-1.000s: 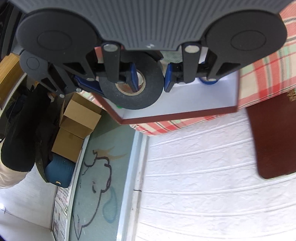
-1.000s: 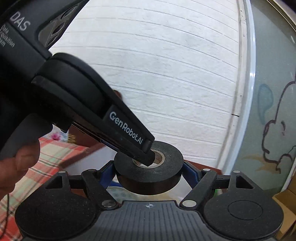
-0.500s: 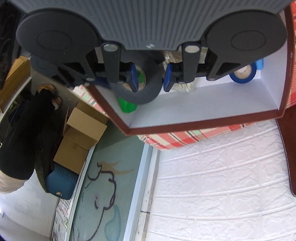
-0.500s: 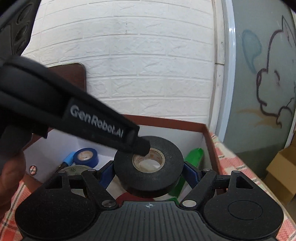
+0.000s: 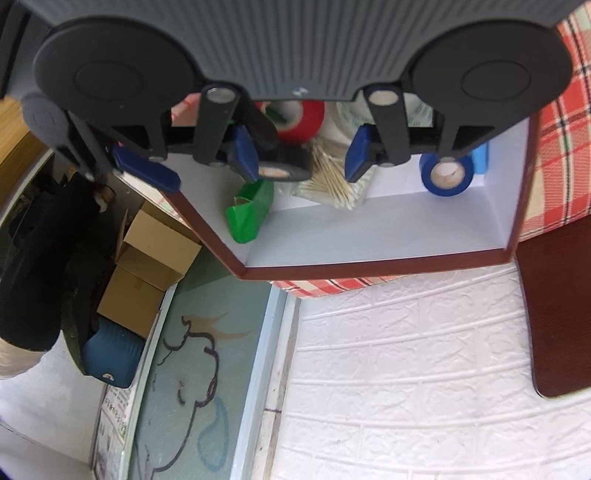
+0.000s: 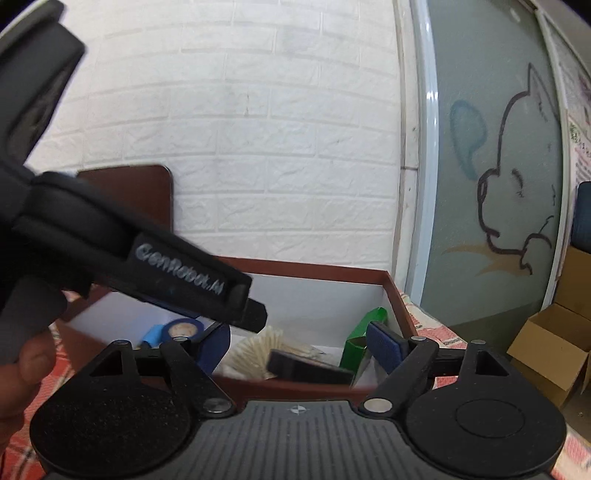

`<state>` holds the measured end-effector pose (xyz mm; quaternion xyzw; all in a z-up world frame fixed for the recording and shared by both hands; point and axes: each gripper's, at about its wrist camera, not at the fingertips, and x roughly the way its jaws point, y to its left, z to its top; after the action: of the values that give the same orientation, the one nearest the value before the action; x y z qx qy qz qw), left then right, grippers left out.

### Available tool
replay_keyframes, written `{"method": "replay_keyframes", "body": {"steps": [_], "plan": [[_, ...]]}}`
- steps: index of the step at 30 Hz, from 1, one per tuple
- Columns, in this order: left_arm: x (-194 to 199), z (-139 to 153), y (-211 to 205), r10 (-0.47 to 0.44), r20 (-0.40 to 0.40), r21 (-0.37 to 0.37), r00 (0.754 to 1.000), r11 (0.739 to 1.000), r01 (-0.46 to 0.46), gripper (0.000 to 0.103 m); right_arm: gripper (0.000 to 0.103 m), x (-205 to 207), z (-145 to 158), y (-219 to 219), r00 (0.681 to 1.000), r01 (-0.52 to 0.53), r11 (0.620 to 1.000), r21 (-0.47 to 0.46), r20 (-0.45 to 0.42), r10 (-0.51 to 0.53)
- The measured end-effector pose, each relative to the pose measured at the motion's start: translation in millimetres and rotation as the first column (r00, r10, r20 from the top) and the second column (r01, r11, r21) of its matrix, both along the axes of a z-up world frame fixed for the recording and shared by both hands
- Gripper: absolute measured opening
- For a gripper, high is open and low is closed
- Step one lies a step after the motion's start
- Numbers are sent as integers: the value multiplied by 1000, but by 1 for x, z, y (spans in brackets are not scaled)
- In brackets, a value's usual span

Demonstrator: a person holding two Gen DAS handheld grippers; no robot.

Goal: Organize objects
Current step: 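Lower the black tape into the brown box and open the left gripper, then grasp the green wrapped packet with the right gripper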

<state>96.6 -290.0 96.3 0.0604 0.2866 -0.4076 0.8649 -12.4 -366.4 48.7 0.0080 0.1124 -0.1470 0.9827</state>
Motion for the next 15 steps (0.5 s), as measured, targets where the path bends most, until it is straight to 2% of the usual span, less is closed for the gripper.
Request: {"method": "replay_keyframes", "body": {"steps": [3,4,8,12,15], "plan": [[-20,3,21,-14,31,-31,999,999,15,54,84,-26,-10,26,1000,-10,1000,0,10,10],[-25,3,28,-16,38,-38,999,999,17,55,84,-27,-4,38,1000,-26,1000,17,-4,26],[-40,-7,60,8,29,-35,1000,999,-7,56,81,-33,-18,65,984,-126,990,69,-117,134],[-42,-30,97,74,-11,4,997,997,-74,57,80,-17,-29,81,938,-199,971,135,-262,228],[-35,-54,124,172,-37,94,984,981,-168,58,80,2,-37,89,896,-236,962,139,-353,270]]}}
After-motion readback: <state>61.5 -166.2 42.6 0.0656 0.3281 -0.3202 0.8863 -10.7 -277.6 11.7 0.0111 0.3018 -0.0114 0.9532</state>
